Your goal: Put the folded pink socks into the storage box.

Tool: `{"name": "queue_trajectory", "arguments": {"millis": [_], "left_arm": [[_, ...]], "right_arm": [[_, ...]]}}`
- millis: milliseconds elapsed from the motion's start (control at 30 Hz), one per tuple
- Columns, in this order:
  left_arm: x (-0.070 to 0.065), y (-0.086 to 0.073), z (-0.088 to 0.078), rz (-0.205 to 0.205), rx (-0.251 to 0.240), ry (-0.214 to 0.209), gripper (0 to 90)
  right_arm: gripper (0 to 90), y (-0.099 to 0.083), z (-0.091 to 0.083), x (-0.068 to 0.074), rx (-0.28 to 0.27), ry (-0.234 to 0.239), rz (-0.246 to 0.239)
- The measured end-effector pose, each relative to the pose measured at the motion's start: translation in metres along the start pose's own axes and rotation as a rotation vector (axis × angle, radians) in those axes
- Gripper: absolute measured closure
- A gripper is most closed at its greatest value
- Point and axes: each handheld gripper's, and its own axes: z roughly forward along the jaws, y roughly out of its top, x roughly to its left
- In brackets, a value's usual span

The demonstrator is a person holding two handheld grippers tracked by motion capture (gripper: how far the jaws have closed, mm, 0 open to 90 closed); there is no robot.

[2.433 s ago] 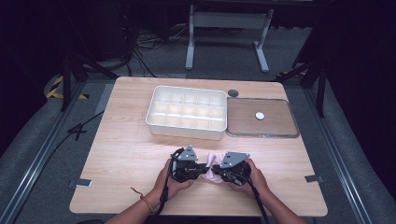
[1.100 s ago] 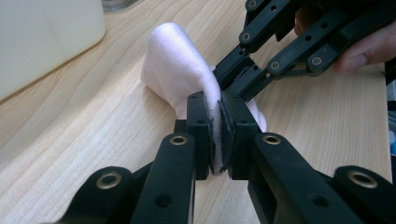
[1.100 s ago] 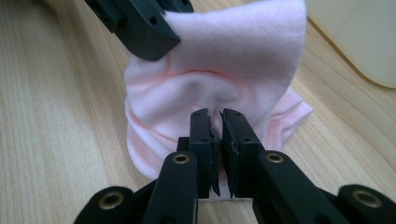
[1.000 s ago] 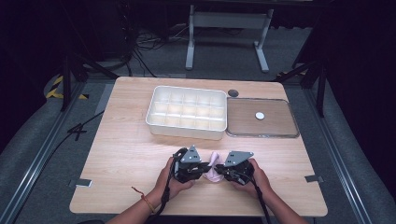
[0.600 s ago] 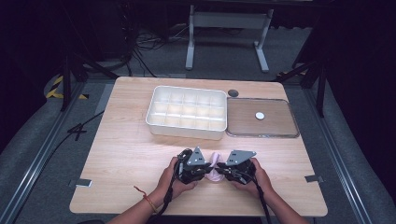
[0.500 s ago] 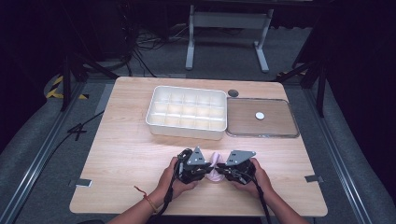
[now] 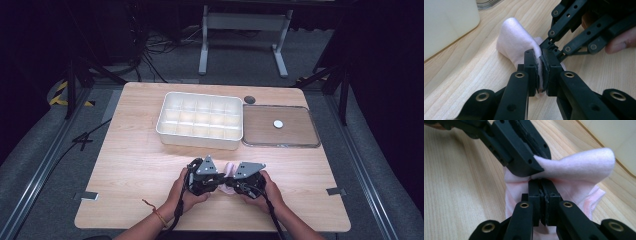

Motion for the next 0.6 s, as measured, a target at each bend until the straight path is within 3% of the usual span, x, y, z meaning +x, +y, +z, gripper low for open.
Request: {"name": "queue_trajectory", "arguments": {"millis": [133,267,400,467,600], "left_arm": [[-0.001,0.0,0.0,0.005,0.004,0.012,82.8],[0.001,-0.001,-0.001,0.009,0.004,0.013,83.0],[0.001,0.0,-0.003,0.016,0.007,0.014,83.2],[0.001,0.0,-0.002,0.015,0.005,0.011,83.2],[-0.005,0.003,0.002,0.052,0.022,0.017,82.8]], "right_arm": [[86.5,-0.001,0.002,0.0,-0.009,0.004,0.009],[79.9,-0.001,-0.005,-0.001,-0.007,-0.009,-0.007],[84.7,-0.008,-0.02,-0.01,-0.008,-0.018,-0.004],[84.7,-0.013,-0.027,-0.015,-0.009,-0.027,0.019],[84.9,-0.02,-0.026,-0.018,0.032,-0.041,0.015]]}}
